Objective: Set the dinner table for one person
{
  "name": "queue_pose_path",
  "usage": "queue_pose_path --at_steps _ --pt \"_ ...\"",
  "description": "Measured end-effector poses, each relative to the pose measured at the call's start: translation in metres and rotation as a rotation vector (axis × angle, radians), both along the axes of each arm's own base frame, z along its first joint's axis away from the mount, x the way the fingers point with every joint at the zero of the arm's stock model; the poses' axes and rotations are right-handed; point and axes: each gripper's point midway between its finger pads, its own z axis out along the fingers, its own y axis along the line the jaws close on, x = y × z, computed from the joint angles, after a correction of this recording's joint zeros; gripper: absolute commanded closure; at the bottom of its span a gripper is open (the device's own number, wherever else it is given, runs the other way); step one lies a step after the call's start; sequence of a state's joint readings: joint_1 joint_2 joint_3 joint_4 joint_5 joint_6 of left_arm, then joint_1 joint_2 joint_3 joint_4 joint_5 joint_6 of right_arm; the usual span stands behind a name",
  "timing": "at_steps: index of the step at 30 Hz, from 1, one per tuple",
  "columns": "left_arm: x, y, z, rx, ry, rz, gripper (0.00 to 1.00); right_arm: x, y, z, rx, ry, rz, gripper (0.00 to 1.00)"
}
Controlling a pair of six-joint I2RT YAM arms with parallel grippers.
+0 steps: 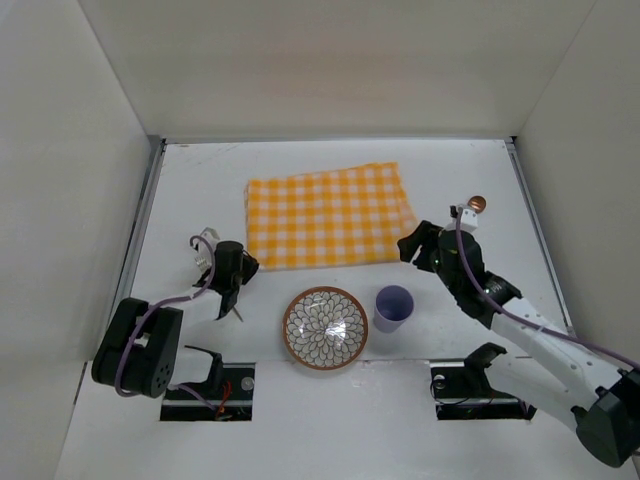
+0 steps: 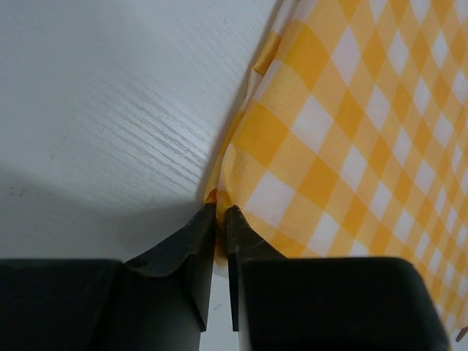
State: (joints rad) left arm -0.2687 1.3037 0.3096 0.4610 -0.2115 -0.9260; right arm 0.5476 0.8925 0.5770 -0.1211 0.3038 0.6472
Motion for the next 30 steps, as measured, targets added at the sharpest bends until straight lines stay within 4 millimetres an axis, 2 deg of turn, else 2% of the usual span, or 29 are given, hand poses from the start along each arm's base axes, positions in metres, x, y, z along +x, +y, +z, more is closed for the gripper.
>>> queue_pose_path --at_steps 4,6,9,12,16,18,20,24,27,30 --pt "-0.002 0.002 0.000 -0.005 -0.005 0.003 0.87 -0.018 0.010 0.002 -0.034 0.011 0.051 0.30" --pt "-0.002 0.004 0.001 -0.009 -0.008 0.009 0.80 -0.029 0.023 0.007 -0.051 0.012 0.105 0.31" --pt "-0.001 0.008 0.004 -0.011 -0.020 0.019 0.68 -0.043 0.044 0.022 -0.064 -0.010 0.185 0.32" --pt "-0.003 0.010 0.008 -0.013 -0.031 0.024 0.63 -0.053 0.059 0.042 -0.068 -0.045 0.236 0.34" --pt "-0.009 0.011 0.022 -0.018 -0.071 0.020 0.60 -0.052 0.048 0.052 -0.116 -0.045 0.192 0.49" --pt "-0.010 0.009 0.040 -0.022 -0.124 0.012 0.60 -0.053 0.039 0.046 -0.158 -0.011 0.162 0.53" --pt "-0.010 0.007 0.062 -0.025 -0.192 0.002 0.58 -0.060 0.032 0.035 -0.205 0.040 0.143 0.53" --pt "-0.014 0.005 0.094 -0.015 -0.295 -0.012 0.57 -0.091 0.026 0.009 -0.296 0.143 0.167 0.46" --pt "-0.017 -0.003 0.101 0.000 -0.316 -0.042 0.57 -0.107 0.016 -0.005 -0.346 0.207 0.167 0.47" --pt "-0.019 -0.013 0.097 0.021 -0.300 -0.080 0.57 -0.114 0.008 -0.014 -0.378 0.253 0.151 0.49"
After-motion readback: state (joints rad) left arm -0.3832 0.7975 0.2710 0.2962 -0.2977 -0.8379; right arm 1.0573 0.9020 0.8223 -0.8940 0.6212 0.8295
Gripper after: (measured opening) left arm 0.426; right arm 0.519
